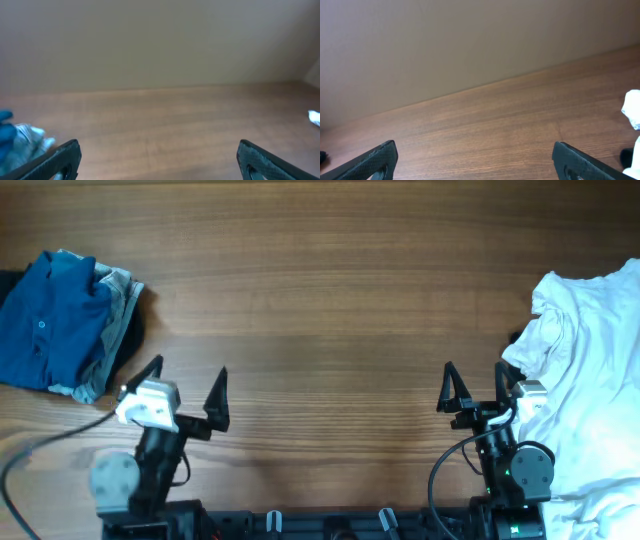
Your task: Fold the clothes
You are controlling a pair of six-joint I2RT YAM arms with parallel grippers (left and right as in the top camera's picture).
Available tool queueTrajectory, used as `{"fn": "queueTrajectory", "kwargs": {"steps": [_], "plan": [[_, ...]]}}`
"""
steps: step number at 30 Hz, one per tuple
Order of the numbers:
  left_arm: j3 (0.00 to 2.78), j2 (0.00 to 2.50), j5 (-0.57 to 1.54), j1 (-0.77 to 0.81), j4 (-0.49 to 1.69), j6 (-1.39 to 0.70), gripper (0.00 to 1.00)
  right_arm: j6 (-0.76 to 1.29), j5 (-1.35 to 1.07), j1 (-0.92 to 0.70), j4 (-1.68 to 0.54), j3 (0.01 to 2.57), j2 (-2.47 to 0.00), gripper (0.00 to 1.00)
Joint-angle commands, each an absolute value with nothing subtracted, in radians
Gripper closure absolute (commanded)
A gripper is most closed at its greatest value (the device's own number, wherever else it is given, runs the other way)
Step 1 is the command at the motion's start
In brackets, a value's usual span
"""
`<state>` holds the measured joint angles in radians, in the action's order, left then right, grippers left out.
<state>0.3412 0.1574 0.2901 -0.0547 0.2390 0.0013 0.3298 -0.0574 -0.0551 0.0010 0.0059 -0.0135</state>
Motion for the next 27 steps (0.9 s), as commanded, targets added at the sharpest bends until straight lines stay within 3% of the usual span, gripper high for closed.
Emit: {"fn": "queueTrajectory", "kwargs": {"steps": [1,3,27], "plan": [[0.149,0.054,0.302,-0.061,0.096,-0.016,0.0,0.341,-0.041,-0.05,0.004,0.005,-0.004,0.0],[0.036,0.018,0.303,-0.061,-0.01,-0.016,0.0,0.341,-0.041,-0.05,0.004,0.005,-0.004,0.0],[0.006,0.005,0.302,-0.057,0.049,-0.015,0.0,0.341,-0.041,-0.05,0.004,0.005,-0.004,0.0]]}}
